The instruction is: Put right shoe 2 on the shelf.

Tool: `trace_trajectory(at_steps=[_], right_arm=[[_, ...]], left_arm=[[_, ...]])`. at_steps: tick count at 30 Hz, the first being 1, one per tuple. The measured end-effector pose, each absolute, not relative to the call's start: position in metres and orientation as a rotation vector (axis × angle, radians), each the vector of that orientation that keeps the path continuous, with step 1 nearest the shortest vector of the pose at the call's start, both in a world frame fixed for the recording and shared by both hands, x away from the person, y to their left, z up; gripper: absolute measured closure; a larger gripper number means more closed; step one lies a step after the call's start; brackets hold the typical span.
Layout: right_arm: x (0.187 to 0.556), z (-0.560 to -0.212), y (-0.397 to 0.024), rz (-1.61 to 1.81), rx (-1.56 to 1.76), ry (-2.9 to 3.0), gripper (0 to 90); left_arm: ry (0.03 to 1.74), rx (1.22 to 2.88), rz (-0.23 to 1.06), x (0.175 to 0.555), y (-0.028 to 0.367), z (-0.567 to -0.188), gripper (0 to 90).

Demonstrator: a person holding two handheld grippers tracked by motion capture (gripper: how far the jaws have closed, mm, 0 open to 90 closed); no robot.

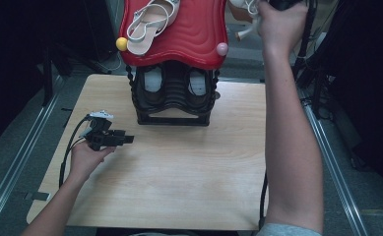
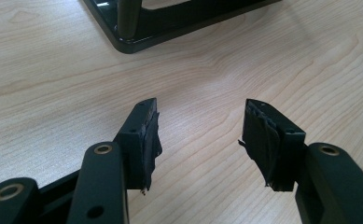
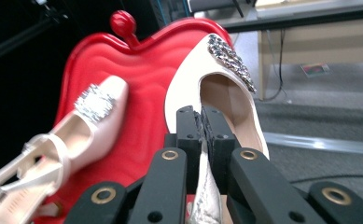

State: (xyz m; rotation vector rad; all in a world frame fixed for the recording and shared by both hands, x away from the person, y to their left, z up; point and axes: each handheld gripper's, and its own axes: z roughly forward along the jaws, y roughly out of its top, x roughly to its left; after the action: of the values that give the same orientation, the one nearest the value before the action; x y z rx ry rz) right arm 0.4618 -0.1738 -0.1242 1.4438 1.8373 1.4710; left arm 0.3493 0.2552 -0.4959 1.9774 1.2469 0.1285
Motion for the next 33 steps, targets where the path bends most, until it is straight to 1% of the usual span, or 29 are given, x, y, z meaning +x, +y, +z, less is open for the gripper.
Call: trace_trajectory(at_steps=[4,13,23,27,33], right_arm=[[0.468,-0.122,-0.158,1.519,1.435,1.836,88.3],[0.477,-0.132,-0.115,1.422,1.381,1.891,88.3],[0.471,-0.152,-0.096,1.481,1.372,1.906,88.1],[0.47,-0.158,-0.085,1.451,1.365,1.927,87.9],[0.472,-0.167,-0.081,1.493,1.405,1.927,87.8]], left_arm=[[1.245,1.977,0.128,0.349,0.255,-0.496,46.1],[1.244,1.974,0.122,0.349,0.257,-0.495,46.1],[1.24,1.98,0.12,0.349,0.255,-0.496,46.1],[1.24,1.981,0.117,0.349,0.255,-0.496,46.1],[1.24,1.98,0.116,0.349,0.255,-0.496,46.1]])
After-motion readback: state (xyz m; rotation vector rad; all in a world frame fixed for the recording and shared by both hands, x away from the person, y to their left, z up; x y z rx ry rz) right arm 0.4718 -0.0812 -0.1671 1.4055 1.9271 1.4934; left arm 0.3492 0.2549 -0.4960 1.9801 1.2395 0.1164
